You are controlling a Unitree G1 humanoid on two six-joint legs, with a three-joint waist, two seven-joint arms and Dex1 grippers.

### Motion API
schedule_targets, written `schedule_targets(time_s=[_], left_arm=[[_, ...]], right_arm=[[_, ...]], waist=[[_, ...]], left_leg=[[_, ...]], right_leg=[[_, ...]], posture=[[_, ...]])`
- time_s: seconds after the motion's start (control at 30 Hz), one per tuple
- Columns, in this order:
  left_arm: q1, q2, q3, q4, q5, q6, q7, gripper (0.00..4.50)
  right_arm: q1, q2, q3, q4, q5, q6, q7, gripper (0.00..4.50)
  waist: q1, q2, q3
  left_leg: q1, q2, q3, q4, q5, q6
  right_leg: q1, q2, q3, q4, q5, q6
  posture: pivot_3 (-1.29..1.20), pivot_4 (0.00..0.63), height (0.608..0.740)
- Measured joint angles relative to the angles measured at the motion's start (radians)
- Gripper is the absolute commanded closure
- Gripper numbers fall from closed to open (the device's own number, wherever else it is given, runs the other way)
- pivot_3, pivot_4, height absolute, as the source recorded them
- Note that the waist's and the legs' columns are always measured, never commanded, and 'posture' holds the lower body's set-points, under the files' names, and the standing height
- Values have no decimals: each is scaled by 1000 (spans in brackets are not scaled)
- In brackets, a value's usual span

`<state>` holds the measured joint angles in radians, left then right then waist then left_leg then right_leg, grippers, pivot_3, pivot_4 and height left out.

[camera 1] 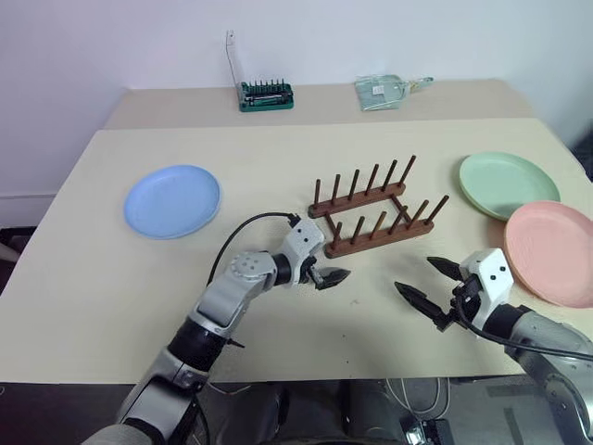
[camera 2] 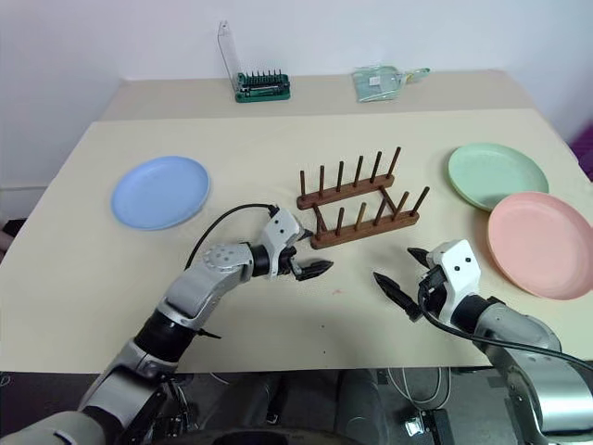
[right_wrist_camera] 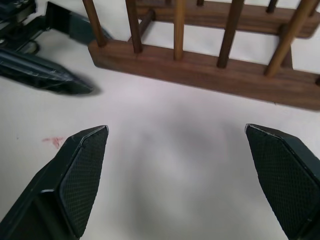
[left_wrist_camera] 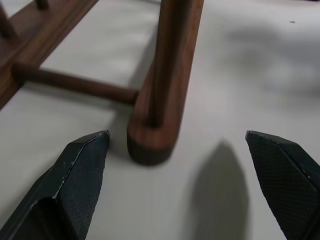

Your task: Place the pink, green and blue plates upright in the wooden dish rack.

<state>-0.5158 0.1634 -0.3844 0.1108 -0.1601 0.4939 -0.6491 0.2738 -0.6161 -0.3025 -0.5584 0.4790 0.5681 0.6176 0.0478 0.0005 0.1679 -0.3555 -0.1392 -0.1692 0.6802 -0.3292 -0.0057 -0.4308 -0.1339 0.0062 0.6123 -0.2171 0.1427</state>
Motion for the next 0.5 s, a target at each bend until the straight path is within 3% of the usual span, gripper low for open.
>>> schedule_targets(time_s=[0.03, 0.23, 0.5], left_arm=[[-15, -15, -1, 35, 7, -20, 0, 833], [-40, -7, -15, 121, 62, -155, -48, 3709], [-77, 44, -38, 191, 87, -284, -217, 3706]], right_arm=[[7, 1, 0, -5, 0, 0, -3, 0], [23, 1, -5, -24, 0, -1, -17, 0], [58, -43, -57, -24, 37, 14, 35, 0]], waist=[[2, 0, 0], [-3, 0, 0], [0, 0, 0]], left_leg=[[0, 0, 0, 0, 0, 0], [0, 0, 0, 0, 0, 0], [0, -1, 0, 0, 0, 1]], right_leg=[[0, 0, 0, 0, 0, 0], [0, 0, 0, 0, 0, 1], [0, 0, 0, -1, 0, 1]], posture=[[0, 150, 740], [0, 150, 740], [0, 150, 740]])
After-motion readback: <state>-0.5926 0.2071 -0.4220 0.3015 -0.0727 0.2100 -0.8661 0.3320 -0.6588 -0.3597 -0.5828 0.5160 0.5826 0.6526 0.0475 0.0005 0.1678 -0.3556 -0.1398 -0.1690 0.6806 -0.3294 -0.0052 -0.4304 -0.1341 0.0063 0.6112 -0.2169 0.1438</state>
